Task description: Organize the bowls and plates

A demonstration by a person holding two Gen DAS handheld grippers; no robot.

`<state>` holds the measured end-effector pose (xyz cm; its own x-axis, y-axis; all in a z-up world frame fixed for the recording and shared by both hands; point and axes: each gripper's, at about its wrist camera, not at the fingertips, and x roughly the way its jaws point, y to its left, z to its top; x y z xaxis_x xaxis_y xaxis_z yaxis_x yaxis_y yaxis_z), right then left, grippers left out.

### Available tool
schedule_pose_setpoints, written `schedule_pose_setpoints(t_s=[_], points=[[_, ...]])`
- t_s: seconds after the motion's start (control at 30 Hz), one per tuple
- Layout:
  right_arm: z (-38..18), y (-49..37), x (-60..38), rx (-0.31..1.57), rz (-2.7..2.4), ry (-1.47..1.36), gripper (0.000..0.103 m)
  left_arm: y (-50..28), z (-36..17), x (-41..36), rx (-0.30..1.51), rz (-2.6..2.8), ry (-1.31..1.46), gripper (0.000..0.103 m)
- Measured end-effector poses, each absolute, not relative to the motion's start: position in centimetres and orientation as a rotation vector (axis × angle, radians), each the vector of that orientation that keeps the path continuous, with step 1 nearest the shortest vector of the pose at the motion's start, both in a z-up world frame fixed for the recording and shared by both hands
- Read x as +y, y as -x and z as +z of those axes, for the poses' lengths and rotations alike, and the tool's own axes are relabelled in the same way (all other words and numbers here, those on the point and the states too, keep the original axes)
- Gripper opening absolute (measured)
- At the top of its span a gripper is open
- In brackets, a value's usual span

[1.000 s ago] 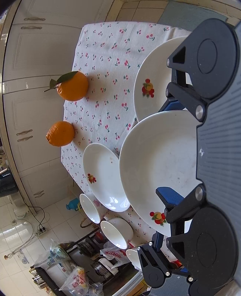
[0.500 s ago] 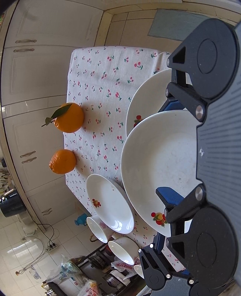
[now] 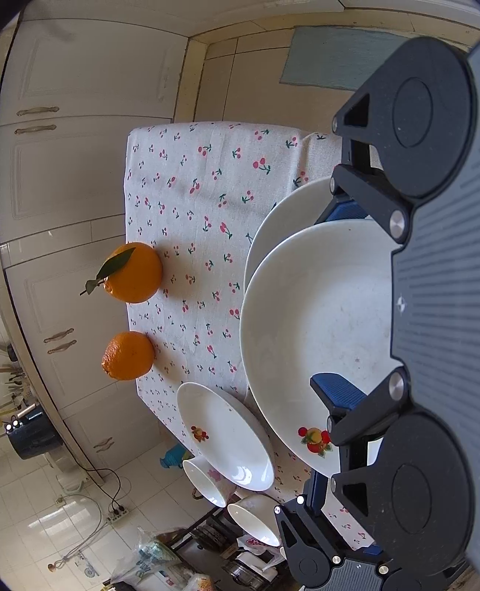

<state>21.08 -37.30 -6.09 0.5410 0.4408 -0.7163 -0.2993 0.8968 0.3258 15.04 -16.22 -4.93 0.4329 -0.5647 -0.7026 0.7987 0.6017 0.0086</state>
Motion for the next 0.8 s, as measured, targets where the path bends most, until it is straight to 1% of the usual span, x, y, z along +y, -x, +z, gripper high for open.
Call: schedule_pose_setpoints(t_s=[0.8], points=[[-5.9, -19.7, -38.4, 0.906, 0.396, -0.176, 0.086, -16.3, -6.0, -16.7, 0.709, -0.878, -0.354, 0.102]])
